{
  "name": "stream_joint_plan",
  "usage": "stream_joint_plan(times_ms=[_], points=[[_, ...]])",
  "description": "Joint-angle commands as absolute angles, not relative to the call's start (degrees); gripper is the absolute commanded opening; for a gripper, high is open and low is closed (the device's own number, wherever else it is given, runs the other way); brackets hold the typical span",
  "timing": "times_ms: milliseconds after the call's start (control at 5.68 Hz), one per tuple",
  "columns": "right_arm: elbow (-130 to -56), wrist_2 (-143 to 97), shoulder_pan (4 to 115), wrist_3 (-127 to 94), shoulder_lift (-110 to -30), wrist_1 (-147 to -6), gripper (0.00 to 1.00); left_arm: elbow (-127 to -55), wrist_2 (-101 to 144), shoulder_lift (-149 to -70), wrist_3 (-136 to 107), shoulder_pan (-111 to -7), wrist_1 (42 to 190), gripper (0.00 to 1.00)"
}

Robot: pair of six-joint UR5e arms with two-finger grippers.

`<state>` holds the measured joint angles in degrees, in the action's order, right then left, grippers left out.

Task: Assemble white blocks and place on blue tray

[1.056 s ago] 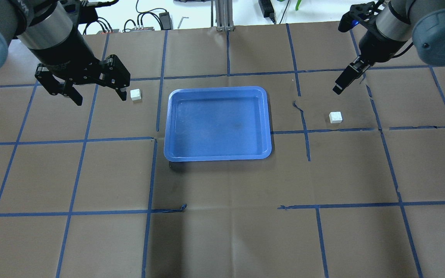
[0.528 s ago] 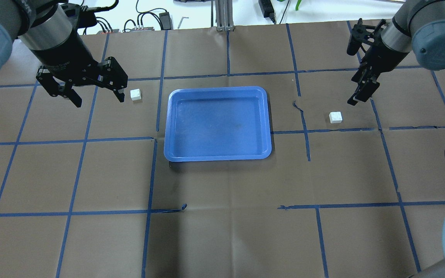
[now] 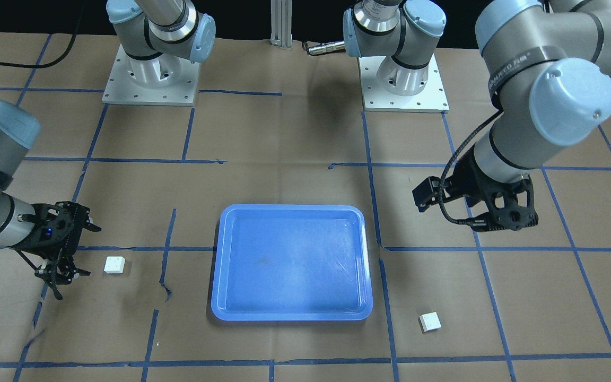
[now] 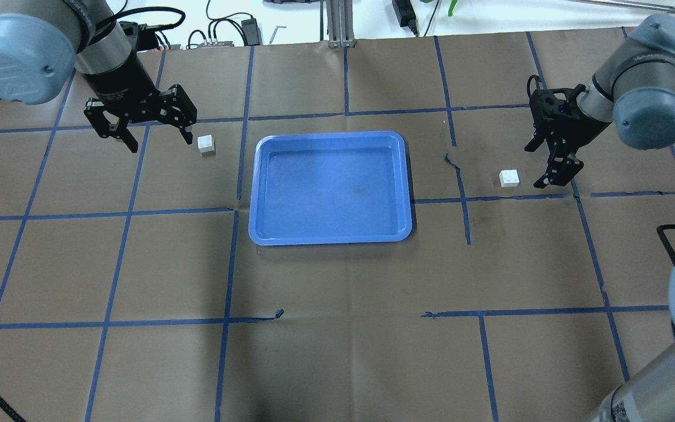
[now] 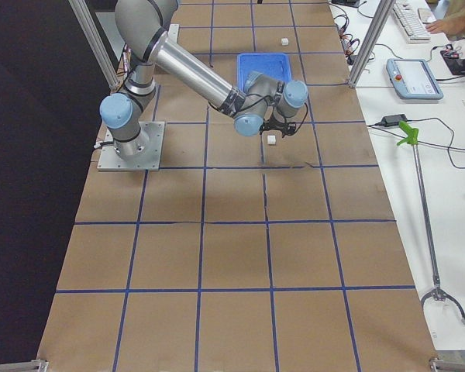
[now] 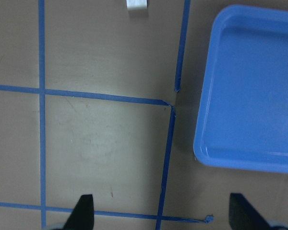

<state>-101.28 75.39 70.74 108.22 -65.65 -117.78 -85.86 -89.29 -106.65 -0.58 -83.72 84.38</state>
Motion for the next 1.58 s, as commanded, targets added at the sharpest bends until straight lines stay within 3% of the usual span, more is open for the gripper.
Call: stream_joint_plan(times_ms=[0,704,1056,1407], points=[[-107.12,70.67,70.66,110.92,-65.13,-129.77,1.0,-83.51,-89.3,-114.84,0.87,-83.32,76.85,0.99],[-106.96,71.37,70.58,110.22,-62.58,-129.9,0.95,-81.48,-88.95,-124.88,0.09,-83.32,65.58,0.99],[-106.44,70.84,70.58,110.74,-62.49,-129.99,0.62,-82.78,-89.12,-128.66,0.17,-83.32,59.27,0.99],[-105.03,71.01,70.58,110.57,-62.75,-129.9,0.35,-82.88,-88.86,-129.45,0.09,-83.32,58.28,0.8]])
